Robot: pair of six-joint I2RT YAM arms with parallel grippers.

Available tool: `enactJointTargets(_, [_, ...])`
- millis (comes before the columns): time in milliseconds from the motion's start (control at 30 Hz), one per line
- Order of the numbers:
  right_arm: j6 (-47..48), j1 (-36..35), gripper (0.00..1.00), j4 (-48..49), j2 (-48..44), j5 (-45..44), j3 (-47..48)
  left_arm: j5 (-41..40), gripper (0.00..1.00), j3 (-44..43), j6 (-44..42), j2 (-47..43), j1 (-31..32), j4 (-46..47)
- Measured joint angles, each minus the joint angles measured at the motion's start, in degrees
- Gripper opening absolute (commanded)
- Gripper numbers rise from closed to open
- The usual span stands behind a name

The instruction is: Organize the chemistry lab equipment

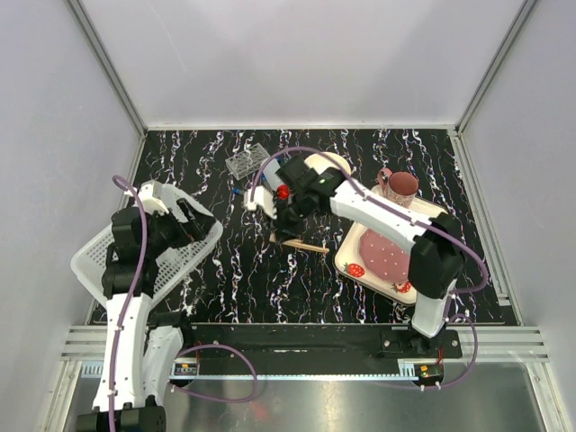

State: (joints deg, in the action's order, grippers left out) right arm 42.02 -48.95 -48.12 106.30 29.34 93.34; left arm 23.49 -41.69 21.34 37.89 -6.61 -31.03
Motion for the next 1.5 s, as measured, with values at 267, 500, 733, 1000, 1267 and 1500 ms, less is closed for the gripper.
enactJointTargets(267, [-14.9, 10.1, 0.13, 4.3, -5.5, 10.3, -1.2, 11.4, 0.99, 1.9, 7.0, -4.9, 0.5, 3.1])
enactJointTargets(500, [-29.9, 15.5, 0.13, 11.4, -6.6, 17.7, -4.3, 10.6, 0.99, 1.9, 11.1, -3.9, 13.0, 7.2])
enactJointTargets(733, [-47.1, 21.8, 0.13, 22.4, -8.4, 22.5, -10.4, 0.8, 0.99, 1.9, 13.9, 1.7, 31.4, 10.7])
enactJointTargets(1000, [-63.7, 24.9, 0.13, 35.2, -9.6, 26.1, -18.9, -10.1, 0.99, -0.8, 17.4, 13.1, 44.1, 13.9])
enactJointTargets(1267, [-72.6, 25.4, 0.13, 42.8, -9.8, 27.2, -22.9, -21.1, 0.99, -6.8, 24.0, 24.9, 53.9, 17.7])
enactJointTargets(1500, [-75.3, 25.6, 0.13, 45.3, -11.9, 27.2, -25.4, -31.2, 0.84, -14.5, 29.5, 33.9, 60.0, 13.6])
